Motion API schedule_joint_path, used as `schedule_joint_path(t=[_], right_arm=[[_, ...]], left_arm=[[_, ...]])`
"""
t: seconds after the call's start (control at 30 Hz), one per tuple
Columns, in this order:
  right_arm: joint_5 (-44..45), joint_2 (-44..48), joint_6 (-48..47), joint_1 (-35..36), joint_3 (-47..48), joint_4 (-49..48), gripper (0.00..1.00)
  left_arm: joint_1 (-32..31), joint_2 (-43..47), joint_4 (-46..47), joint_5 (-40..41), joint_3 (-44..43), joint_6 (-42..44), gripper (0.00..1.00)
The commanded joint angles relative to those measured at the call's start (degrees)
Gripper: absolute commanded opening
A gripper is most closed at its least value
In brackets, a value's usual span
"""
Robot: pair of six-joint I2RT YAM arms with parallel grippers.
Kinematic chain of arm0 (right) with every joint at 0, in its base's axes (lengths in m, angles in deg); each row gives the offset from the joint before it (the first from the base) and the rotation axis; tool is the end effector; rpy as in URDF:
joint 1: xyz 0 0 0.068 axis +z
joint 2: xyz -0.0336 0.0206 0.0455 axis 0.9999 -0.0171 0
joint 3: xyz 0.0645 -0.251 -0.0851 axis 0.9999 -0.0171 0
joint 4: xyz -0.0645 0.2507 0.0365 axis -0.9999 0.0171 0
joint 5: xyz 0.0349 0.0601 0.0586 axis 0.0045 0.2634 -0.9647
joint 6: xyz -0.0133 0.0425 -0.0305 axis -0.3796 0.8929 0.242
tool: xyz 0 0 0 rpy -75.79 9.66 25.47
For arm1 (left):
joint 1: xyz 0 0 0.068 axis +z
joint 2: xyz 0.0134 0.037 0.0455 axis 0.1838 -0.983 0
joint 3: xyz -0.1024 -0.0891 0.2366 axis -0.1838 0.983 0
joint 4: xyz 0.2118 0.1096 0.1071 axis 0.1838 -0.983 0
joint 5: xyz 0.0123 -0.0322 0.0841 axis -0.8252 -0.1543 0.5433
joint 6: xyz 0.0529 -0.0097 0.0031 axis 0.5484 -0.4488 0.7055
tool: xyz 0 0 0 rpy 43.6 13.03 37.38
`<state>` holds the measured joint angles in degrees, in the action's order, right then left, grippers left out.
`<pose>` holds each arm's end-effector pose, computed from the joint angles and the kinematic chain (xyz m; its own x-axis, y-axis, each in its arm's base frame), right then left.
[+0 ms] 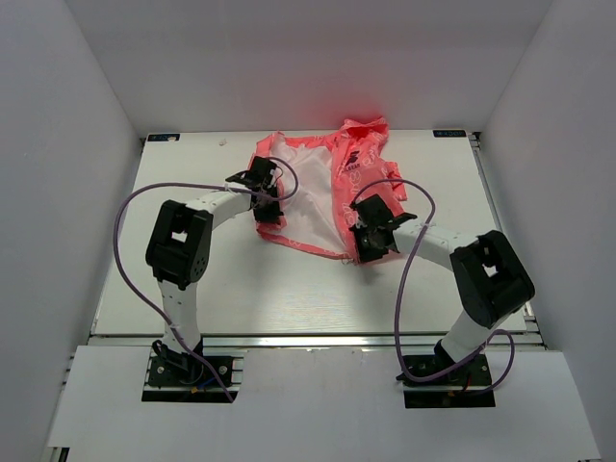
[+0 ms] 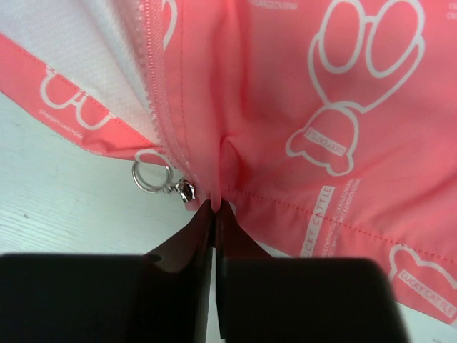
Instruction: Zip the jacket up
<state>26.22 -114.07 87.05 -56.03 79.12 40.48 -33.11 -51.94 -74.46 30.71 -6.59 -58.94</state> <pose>0.2729 0.1750 0.1683 -0.8273 -0.2659 -0.4948 -0.3428 0.9368 0.0697 0.3884 -0.1624 0.1670 -0.9122 -0.1203 -0.3918 -0.0248 0.9704 -0.2402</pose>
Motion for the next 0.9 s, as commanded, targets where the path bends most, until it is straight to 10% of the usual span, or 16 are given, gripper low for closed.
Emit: schedule_joint_path(t=[0.0, 0.47, 0.87], right_arm=[[-2.17, 0.43, 1.24, -0.12, -0.03, -2.63, 0.00], [-19.80, 10.18, -1.57, -4.07, 7.09, -0.07, 0.00], [-44.00, 9.14, 3.79, -9.53, -0.99, -32.50, 0.00]], left_arm=[[-0.15, 4.60, 1.48, -1.14, 0.94, 0.63, 0.00], [-0.15, 15.06, 6.66, -14.40, 5.76, 7.31, 0.00], [-0.15, 21.21, 24.68, -45.16, 14.65, 5.83, 0.00]])
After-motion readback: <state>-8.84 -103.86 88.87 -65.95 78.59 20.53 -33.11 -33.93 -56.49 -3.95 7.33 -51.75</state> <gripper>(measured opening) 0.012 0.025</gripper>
